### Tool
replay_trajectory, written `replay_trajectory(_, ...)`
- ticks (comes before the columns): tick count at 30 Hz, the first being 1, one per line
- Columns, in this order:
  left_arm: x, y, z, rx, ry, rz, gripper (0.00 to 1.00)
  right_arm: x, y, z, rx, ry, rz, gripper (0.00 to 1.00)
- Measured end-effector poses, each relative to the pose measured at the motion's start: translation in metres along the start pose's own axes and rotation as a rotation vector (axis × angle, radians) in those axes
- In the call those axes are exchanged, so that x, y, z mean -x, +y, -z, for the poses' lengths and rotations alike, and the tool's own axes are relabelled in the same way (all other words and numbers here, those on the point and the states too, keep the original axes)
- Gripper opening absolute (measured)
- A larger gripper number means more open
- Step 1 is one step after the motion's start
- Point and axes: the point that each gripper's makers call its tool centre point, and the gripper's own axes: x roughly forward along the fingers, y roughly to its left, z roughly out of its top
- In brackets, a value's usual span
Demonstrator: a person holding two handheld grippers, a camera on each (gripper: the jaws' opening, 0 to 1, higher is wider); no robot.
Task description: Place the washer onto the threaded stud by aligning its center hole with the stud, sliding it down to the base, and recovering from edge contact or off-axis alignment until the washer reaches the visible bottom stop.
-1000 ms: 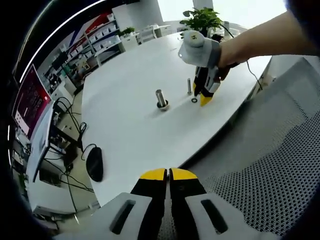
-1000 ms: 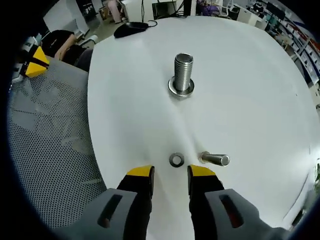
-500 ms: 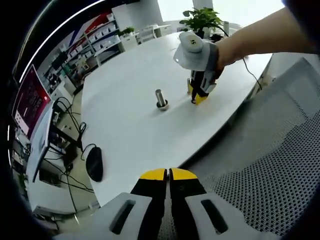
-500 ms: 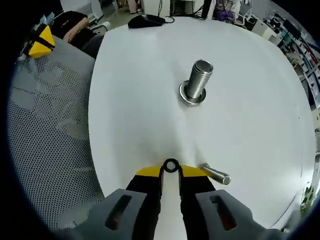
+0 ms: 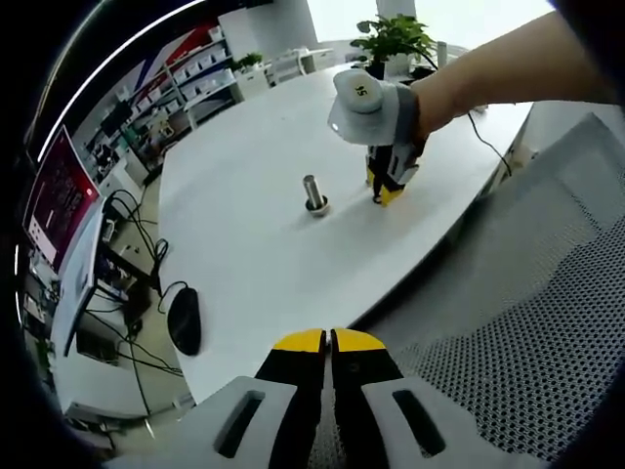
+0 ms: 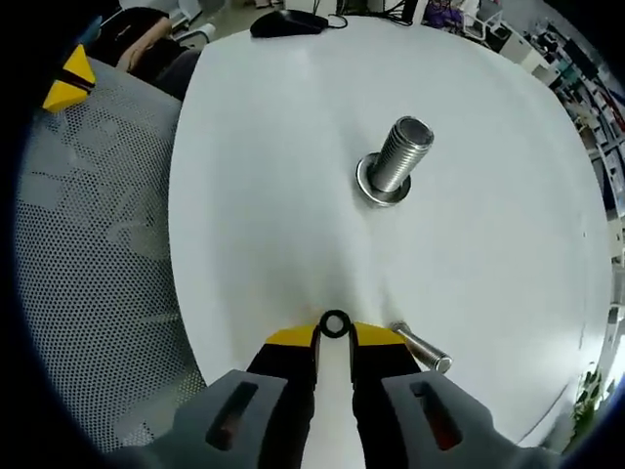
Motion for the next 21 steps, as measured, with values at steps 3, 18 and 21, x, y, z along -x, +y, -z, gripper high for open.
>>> replay_trajectory(3, 0.0, 0.0, 0.0, -0.001, 0.0, 0.001, 0.0, 0.0, -0.001, 0.0, -0.01, -0.018, 0.005, 0.15)
replay_trajectory(18, 0.002, 0.0, -0.001, -0.001, -0.008, 0.003, 0.0, 0.009, 0.006, -0.007, -0.166, -0.117, -0.039, 0.11)
replay_trajectory(21, 0.002, 0.0, -0.001, -0.002, -0.008, 0.002, 0.0, 0.009, 0.008, -0.028, -0.139, -0.15, -0.037, 0.2)
